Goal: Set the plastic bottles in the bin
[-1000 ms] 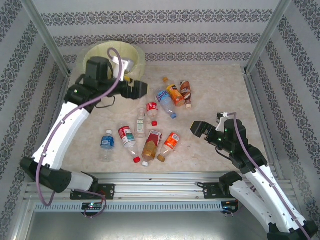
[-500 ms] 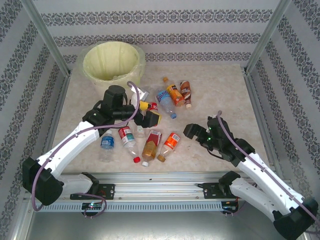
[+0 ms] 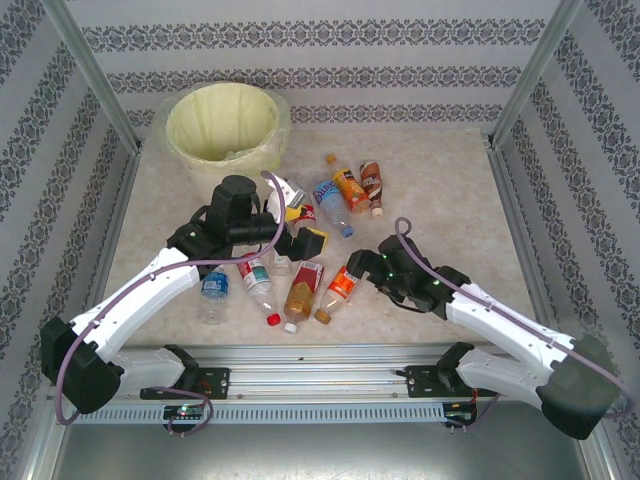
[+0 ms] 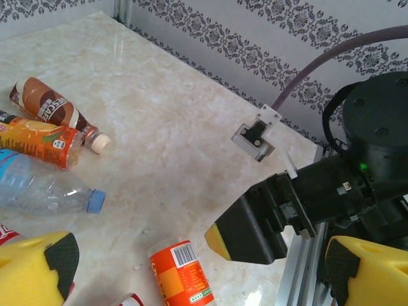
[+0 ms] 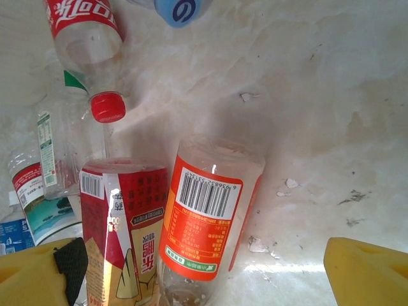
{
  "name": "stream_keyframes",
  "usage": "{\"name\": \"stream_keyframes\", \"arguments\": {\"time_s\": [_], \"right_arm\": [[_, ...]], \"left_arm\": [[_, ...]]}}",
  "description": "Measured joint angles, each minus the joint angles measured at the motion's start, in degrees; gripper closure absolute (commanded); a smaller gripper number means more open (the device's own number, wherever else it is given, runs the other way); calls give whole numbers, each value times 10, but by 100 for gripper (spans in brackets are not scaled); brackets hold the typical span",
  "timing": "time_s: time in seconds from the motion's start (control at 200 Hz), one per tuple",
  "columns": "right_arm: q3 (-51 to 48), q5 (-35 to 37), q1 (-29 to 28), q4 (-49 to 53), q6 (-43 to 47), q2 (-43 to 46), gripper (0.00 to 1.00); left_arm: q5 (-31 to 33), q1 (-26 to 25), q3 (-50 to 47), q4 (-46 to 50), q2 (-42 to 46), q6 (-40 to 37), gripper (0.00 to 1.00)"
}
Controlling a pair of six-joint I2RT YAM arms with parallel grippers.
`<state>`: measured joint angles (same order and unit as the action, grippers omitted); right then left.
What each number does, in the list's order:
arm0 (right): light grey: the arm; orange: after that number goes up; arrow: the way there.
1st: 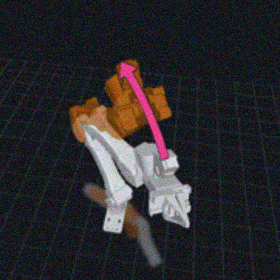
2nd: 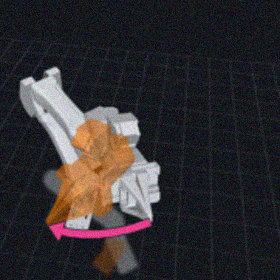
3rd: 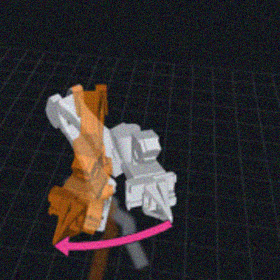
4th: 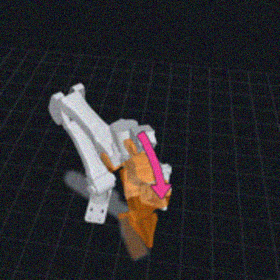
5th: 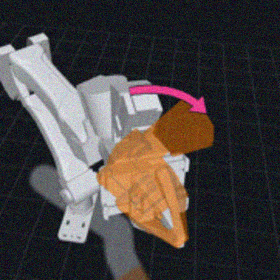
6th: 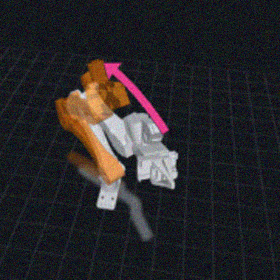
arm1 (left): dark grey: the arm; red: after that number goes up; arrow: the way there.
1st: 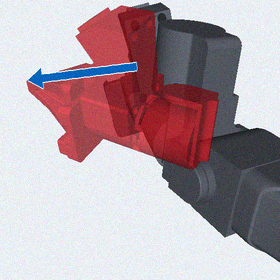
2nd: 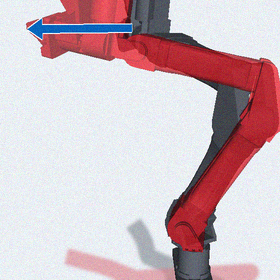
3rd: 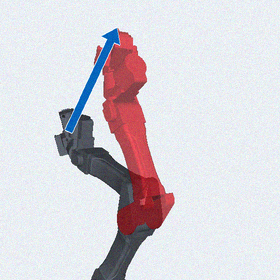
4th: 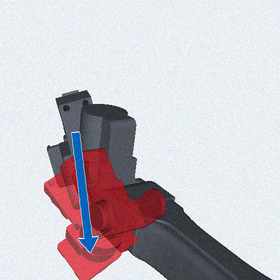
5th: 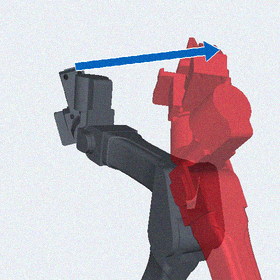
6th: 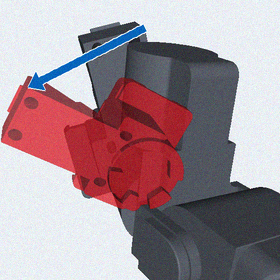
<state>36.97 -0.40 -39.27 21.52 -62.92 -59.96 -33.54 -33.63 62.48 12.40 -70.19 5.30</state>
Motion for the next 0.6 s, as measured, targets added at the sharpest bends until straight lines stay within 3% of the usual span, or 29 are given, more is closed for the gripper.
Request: {"name": "stream_keyframes", "arguments": {"time_s": [0.605], "right_arm": [[0, -5, -23, -140, -53, -170, 13]], "left_arm": [[13, -15, 0, 2, -6, -12, 0]]}}
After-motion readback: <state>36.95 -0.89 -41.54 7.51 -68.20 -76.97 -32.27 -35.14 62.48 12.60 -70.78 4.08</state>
